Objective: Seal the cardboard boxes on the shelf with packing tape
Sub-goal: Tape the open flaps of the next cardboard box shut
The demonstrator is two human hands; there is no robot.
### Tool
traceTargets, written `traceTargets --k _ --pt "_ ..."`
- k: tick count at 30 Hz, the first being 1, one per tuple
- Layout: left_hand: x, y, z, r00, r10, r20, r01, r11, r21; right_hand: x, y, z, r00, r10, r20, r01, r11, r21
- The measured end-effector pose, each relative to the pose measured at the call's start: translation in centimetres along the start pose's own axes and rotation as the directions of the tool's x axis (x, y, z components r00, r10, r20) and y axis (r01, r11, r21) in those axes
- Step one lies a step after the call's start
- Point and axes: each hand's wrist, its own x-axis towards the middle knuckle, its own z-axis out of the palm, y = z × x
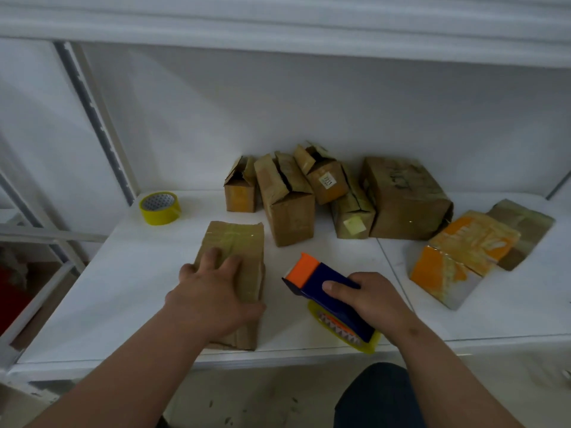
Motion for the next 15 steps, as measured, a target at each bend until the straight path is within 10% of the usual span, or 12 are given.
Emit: traceTargets --k 15 --pt "-0.7 8.3 2.9 0.939 0.325 -0.11 -0.323 0.946 0.041 -1.9 4.0 -5.5 0.963 0.112 -0.244 -0.075 0.985 0.157"
